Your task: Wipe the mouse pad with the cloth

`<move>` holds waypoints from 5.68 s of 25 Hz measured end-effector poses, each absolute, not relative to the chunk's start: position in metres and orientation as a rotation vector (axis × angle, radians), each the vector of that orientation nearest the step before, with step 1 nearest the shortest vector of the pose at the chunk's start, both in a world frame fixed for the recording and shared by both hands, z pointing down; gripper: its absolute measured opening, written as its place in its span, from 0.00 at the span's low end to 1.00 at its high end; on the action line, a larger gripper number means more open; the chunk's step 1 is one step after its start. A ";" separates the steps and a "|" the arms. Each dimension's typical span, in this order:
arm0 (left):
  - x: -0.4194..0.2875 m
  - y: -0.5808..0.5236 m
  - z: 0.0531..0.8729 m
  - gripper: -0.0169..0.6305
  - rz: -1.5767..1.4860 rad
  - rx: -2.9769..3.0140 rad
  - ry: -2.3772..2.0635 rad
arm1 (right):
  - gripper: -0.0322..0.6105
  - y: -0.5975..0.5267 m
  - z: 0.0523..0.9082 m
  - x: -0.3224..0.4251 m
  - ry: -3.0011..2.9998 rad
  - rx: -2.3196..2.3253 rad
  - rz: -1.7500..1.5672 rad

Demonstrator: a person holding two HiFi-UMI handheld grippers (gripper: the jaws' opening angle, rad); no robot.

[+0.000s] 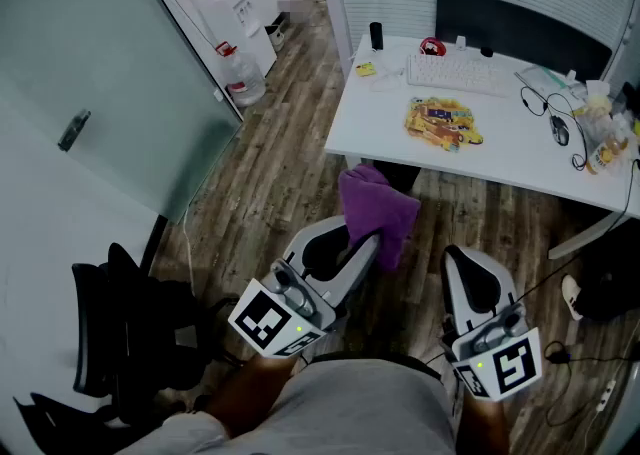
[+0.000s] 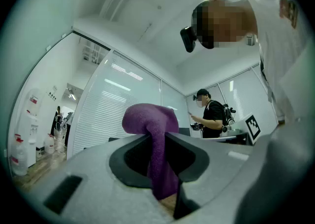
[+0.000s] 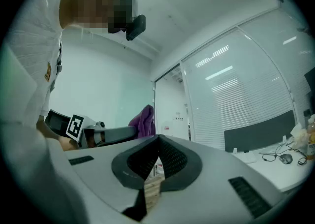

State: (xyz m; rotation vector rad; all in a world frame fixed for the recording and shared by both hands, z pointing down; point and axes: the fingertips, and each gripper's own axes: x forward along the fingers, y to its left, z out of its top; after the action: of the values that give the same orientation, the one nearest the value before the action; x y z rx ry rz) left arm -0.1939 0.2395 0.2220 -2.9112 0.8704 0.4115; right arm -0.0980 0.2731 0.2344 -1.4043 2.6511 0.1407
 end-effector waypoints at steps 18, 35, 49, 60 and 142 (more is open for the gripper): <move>-0.168 0.227 0.228 0.15 0.403 -2.910 0.902 | 0.07 0.263 0.238 -0.066 2.651 -1.376 0.094; -0.112 0.202 0.240 0.15 0.352 -2.870 1.004 | 0.07 0.234 0.253 0.006 2.683 -1.334 0.066; -0.104 0.163 0.245 0.15 0.360 -2.872 1.004 | 0.07 0.200 0.260 0.023 2.681 -1.378 0.060; -0.099 0.062 0.253 0.15 0.383 -2.906 0.970 | 0.07 0.105 0.268 0.030 2.691 -1.457 0.041; 0.093 -0.208 0.492 0.15 -1.403 -2.778 0.139 | 0.39 -0.146 0.500 0.134 3.161 -1.945 -0.788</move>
State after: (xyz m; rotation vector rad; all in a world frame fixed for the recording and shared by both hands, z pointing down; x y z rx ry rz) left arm 0.0927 -0.2076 0.4919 -2.7784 0.1391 -1.4027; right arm 0.1341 -0.1459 0.4997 -1.9449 3.1607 -0.7875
